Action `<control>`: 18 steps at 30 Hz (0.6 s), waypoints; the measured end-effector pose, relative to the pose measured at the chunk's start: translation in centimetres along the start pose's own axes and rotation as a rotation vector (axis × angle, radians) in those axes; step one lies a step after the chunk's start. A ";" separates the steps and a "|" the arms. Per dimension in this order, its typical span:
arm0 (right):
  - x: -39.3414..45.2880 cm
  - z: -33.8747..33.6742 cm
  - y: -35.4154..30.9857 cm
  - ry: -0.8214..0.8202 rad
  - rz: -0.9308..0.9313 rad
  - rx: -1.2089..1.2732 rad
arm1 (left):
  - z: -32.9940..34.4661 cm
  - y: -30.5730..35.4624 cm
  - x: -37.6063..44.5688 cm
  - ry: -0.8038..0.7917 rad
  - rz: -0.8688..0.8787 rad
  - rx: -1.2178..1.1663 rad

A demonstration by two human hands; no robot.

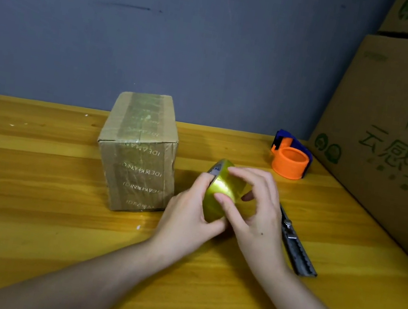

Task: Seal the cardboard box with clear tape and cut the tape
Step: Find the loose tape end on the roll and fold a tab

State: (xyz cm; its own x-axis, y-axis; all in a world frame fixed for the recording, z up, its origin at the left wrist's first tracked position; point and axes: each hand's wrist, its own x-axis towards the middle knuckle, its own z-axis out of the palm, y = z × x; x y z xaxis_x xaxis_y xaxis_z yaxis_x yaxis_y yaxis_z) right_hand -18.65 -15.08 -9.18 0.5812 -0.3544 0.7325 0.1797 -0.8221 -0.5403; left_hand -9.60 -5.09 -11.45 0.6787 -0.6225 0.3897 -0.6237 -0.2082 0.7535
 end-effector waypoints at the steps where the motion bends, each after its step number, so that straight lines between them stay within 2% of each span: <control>1: 0.1 0.0 0.0 -0.003 -0.013 -0.006 | 0.1 -0.1 0.1 0.000 -0.003 -0.005; 18: 0.4 -0.6 -0.3 -0.072 0.033 0.020 | -0.1 0.7 -0.3 -0.034 0.007 -0.018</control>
State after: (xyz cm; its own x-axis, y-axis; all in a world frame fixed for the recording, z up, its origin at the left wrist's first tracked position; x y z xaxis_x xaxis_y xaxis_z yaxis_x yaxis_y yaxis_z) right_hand -18.96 -15.24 -8.44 0.6428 -0.3474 0.6828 0.1747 -0.8013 -0.5722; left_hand -10.19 -5.02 -10.97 0.6604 -0.6495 0.3768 -0.6210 -0.1904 0.7603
